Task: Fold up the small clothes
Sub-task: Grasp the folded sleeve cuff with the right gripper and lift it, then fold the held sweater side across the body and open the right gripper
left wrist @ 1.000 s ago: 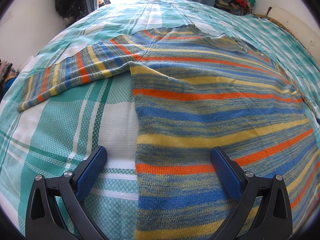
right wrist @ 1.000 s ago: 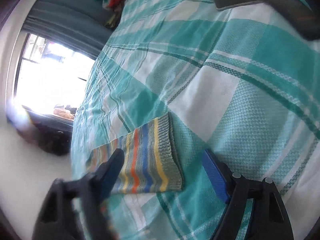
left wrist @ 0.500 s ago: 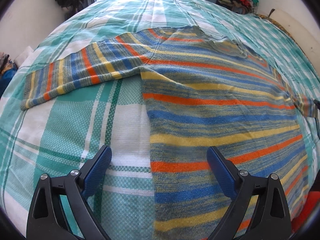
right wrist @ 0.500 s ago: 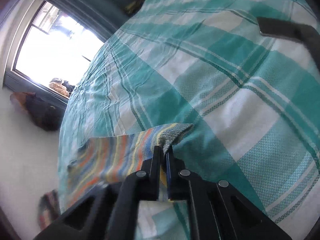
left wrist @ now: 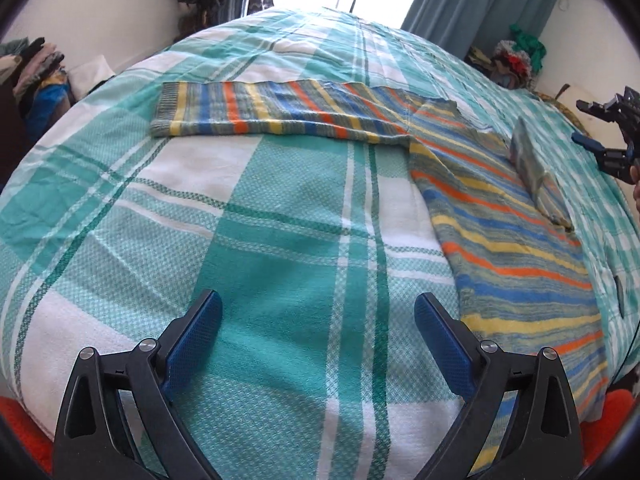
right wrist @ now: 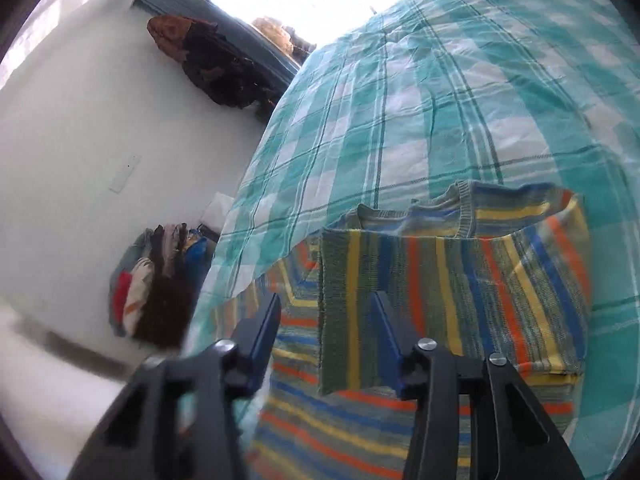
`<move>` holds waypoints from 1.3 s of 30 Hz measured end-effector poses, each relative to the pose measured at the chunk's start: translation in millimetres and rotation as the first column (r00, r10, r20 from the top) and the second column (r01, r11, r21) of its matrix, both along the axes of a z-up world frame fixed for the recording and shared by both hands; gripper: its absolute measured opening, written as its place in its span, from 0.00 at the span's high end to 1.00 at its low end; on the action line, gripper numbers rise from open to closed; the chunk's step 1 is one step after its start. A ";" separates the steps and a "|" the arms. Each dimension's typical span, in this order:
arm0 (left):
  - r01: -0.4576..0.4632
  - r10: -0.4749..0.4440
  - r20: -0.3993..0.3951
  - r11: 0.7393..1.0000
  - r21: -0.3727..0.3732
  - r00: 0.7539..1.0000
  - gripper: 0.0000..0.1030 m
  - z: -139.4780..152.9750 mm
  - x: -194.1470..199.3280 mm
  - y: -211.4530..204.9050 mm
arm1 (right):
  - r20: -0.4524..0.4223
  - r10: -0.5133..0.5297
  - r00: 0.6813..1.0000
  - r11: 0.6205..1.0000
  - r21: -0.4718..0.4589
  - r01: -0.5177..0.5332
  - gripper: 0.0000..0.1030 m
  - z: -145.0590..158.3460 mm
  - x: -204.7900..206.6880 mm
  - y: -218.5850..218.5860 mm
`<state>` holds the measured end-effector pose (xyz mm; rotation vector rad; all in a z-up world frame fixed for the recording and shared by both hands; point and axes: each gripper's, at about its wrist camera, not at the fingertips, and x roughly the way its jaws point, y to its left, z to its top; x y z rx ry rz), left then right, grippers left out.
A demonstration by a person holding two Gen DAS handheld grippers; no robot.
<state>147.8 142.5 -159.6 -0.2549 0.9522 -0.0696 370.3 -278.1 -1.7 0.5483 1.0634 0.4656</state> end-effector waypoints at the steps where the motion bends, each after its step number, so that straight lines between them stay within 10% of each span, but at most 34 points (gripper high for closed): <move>1: -0.002 0.002 0.013 1.000 -0.002 1.000 0.05 2.9 1.3 1.0 | 0.002 -0.005 1.000 1.000 -0.008 0.005 0.47 -3.9 -0.1 1.2; 8: -0.021 0.020 0.011 0.999 0.026 1.000 0.04 -6.4 13.8 -4.7 | -0.090 -0.047 0.995 0.993 -0.112 0.037 0.50 -38.3 4.0 -41.5; 11: 0.003 -0.004 0.017 0.997 0.074 1.000 0.04 -7.6 9.2 -10.3 | -0.226 -0.134 0.965 0.940 -0.338 0.051 0.57 -95.5 -1.9 -69.6; 13: 0.010 -0.012 0.020 0.996 0.092 1.000 0.03 -8.7 8.5 -12.6 | -0.242 -0.237 0.941 0.880 -0.464 0.102 0.96 -118.8 -11.0 -101.1; 14: 0.012 -0.014 0.022 0.995 0.098 1.000 0.03 -9.5 8.9 -12.8 | -0.213 -0.267 0.940 0.881 -0.449 0.149 1.00 -113.7 -16.6 -112.1; 20: 0.019 -0.022 0.020 0.991 0.131 1.000 0.01 -15.9 11.0 -17.7 | -0.100 -0.086 0.991 0.939 -0.339 0.047 0.86 -67.2 -42.5 -83.0; 23: 0.030 -0.033 0.019 0.990 0.139 0.999 0.01 -17.6 9.4 -18.6 | -0.168 -0.099 0.981 0.892 -0.453 0.013 0.77 -101.0 -45.3 -79.9; 25: 0.047 -0.048 0.007 0.991 0.128 0.999 0.01 -18.3 8.8 -16.7 | -0.176 -0.179 0.968 0.862 -0.502 0.068 0.89 -117.8 -55.1 -93.5; 31: 0.076 -0.073 -0.034 0.991 0.106 0.997 0.01 -19.9 10.9 -13.9 | -0.044 -0.157 0.987 0.847 -0.519 0.112 0.82 -60.8 -120.5 -85.4; 35: 0.076 -0.073 -0.034 0.990 0.114 0.997 0.01 -19.0 8.5 -15.4 | -0.118 -0.033 0.992 0.893 -0.450 -0.024 0.72 -49.6 -192.8 -53.0; 39: 0.084 -0.082 -0.027 0.988 0.129 0.996 0.01 -18.6 3.2 -16.4 | -0.336 -0.057 0.940 0.924 -0.375 -0.078 0.72 -102.1 -281.4 -48.2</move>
